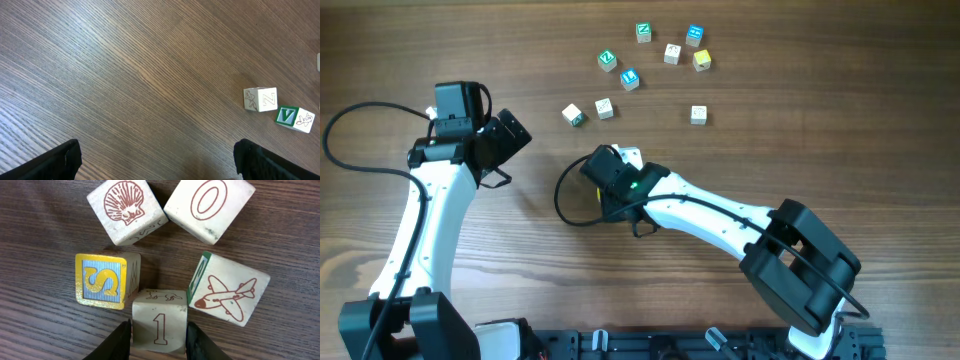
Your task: Form a circle
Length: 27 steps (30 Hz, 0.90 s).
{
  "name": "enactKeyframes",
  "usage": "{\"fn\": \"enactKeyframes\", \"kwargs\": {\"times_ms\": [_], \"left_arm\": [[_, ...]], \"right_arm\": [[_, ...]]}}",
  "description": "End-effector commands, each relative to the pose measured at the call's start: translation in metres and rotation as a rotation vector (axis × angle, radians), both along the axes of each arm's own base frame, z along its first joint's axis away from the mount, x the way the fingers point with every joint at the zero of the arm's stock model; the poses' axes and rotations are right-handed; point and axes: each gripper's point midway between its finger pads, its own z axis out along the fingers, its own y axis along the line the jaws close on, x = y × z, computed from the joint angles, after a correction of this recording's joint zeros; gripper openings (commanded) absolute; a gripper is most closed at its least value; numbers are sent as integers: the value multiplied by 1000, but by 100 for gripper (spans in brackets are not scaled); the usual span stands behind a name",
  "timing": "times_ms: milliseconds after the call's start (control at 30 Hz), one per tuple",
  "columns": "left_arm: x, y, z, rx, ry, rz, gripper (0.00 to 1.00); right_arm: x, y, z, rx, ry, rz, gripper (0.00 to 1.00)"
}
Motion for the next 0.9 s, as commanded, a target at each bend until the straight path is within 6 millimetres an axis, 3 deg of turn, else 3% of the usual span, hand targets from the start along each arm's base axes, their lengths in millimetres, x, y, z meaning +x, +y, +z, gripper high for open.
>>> {"fn": "enactKeyframes", "kwargs": {"times_ms": [0,167,233,267,467,867], "left_arm": [[3,2,7,7,-18,3,100],[3,2,7,7,-18,3,100],[3,2,7,7,-18,3,100],[3,2,7,7,-18,3,100],[3,2,7,7,-18,3,100],[3,2,7,7,-18,3,100]], "right_arm": [[5,2,0,0,-12,-5,36],[5,2,0,0,-12,-5,36],[5,2,-1,-3,-9,-5,48],[4,2,-1,-3,-8,-4,49],[3,2,-2,-1,-2,-3,33],[5,4,-1,9,-11,-2,33]]}}
